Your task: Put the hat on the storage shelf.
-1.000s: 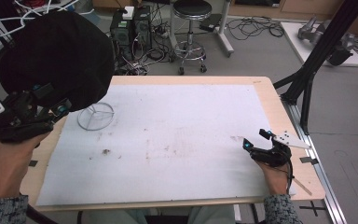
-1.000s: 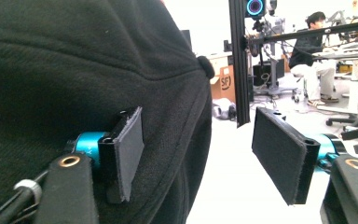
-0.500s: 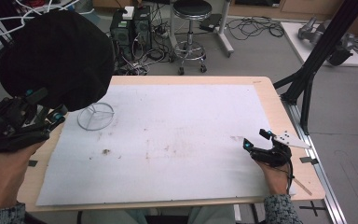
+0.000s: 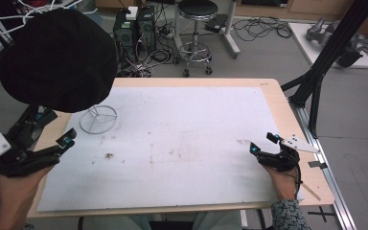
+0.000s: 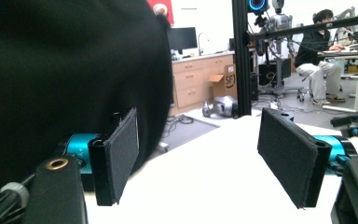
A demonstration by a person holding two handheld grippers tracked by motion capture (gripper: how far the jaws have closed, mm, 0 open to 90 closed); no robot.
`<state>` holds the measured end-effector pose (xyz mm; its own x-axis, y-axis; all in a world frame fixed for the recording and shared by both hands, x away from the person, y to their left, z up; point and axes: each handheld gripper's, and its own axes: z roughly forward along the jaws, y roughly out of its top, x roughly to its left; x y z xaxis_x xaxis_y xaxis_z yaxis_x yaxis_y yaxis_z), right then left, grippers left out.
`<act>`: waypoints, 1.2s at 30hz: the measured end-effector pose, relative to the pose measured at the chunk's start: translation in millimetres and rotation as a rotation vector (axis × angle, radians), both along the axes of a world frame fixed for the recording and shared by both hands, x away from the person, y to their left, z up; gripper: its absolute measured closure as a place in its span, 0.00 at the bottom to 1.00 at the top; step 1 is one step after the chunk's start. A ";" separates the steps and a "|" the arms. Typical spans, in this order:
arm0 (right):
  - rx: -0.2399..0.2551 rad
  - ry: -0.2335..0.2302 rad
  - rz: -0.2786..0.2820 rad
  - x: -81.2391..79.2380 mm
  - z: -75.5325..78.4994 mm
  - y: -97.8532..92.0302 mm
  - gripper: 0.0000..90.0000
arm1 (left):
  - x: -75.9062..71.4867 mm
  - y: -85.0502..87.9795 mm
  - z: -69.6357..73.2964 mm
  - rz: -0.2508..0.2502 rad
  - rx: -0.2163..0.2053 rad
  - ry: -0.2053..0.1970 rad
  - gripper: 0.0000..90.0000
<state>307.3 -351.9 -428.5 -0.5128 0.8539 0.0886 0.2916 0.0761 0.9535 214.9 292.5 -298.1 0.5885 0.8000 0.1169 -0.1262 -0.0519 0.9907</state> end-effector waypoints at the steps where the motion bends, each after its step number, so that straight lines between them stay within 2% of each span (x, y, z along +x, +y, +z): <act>1: 0.001 -0.002 0.000 -0.2 0.0 0.1 0.16 | 0.8 -0.5 -7.7 0.003 -0.002 0.011 0.32; 3: 0.001 -0.002 -0.001 -1.3 0.3 0.3 0.16 | 2.9 -1.2 -22.8 0.014 -0.009 0.038 0.31; 5: -0.002 -0.007 -0.001 -1.5 0.5 0.1 0.16 | 5.2 -1.6 -38.4 0.021 -0.025 0.047 0.31; 9: -0.003 -0.002 0.000 -1.2 0.2 1.2 0.16 | 11.9 -1.9 -60.7 0.036 -0.049 0.090 0.31; 15: -0.009 0.000 0.002 -1.8 -0.2 1.6 0.16 | 21.5 -3.7 -84.2 0.078 -0.062 0.116 0.30; 20: -0.014 0.004 0.008 -0.7 -1.1 3.0 0.16 | 28.5 -2.4 -104.5 0.109 -0.078 0.164 0.30; 22: -0.020 0.007 0.011 -0.7 -1.2 4.1 0.16 | 31.0 -2.3 -110.4 0.114 -0.066 0.187 0.30; 26: -0.026 0.001 0.014 0.0 -1.5 4.4 0.16 | 32.3 0.3 -117.4 0.126 -0.068 0.205 0.30; 36: -0.026 0.001 0.014 0.1 -1.5 4.8 0.16 | 32.5 1.2 -119.6 0.130 -0.066 0.207 0.30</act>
